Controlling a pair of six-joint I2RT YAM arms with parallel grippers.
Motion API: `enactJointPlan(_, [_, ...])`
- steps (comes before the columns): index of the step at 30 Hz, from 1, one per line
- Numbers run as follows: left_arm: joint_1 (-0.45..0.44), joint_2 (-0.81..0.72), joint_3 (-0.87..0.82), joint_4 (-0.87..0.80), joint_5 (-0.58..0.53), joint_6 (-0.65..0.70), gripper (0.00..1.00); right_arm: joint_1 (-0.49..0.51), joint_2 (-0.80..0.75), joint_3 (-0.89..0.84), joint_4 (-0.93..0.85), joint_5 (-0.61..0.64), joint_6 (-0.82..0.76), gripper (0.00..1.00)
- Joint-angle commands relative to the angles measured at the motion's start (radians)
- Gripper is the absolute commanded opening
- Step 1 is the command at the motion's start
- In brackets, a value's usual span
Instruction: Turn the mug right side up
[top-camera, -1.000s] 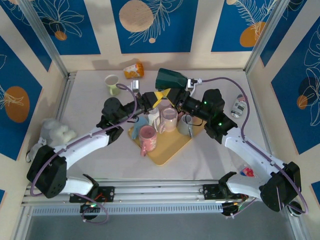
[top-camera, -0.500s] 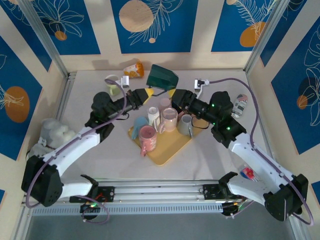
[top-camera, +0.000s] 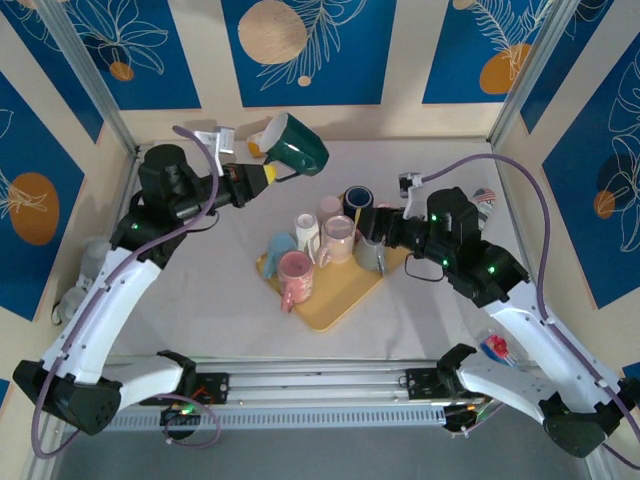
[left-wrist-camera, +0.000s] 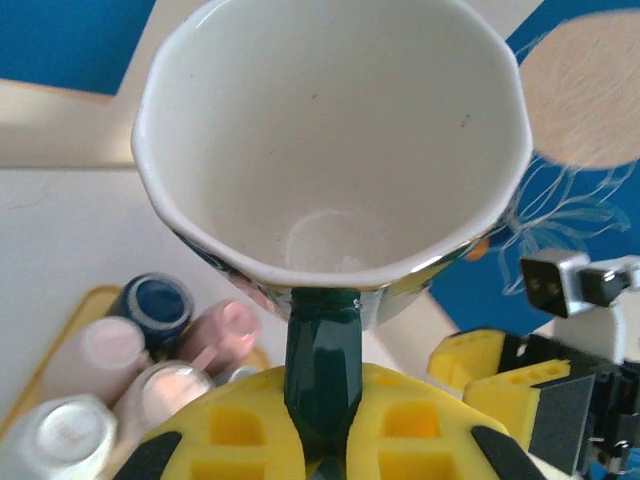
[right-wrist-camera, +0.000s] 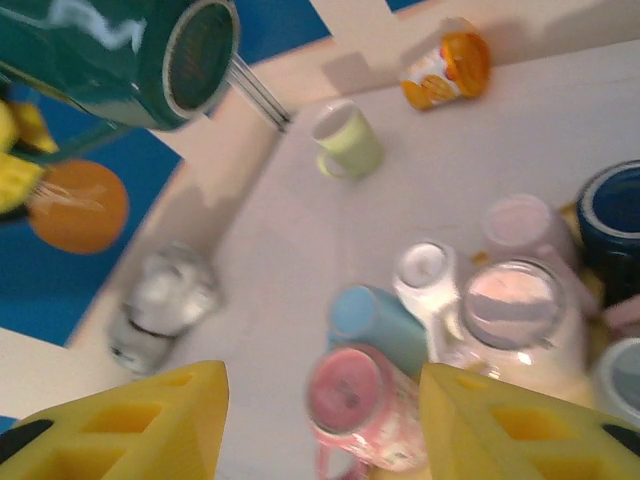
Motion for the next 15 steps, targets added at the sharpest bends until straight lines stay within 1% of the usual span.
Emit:
enactJointPlan(1, [0.017, 0.019, 0.135, -0.195, -0.082, 0.238, 0.0, 0.018, 0.004, 0.031, -0.125, 0.109, -0.129, 0.54])
enactJointPlan(4, [0.021, 0.061, 0.193, -0.293, -0.156, 0.315, 0.0, 0.023, 0.017, 0.035, -0.129, 0.103, -0.14, 0.53])
enactJointPlan(7, [0.032, 0.097, 0.218, -0.348, -0.214, 0.359, 0.0, 0.027, 0.032, 0.035, -0.13, 0.101, -0.134, 0.53])
enactJointPlan(9, [0.04, 0.121, 0.222, -0.371, -0.264, 0.375, 0.0, 0.027, 0.039, 0.031, -0.129, 0.097, -0.126, 0.5])
enactJointPlan(15, [0.087, 0.204, 0.21, -0.382, -0.315, 0.409, 0.0, 0.027, 0.064, 0.024, -0.117, 0.083, -0.117, 0.49])
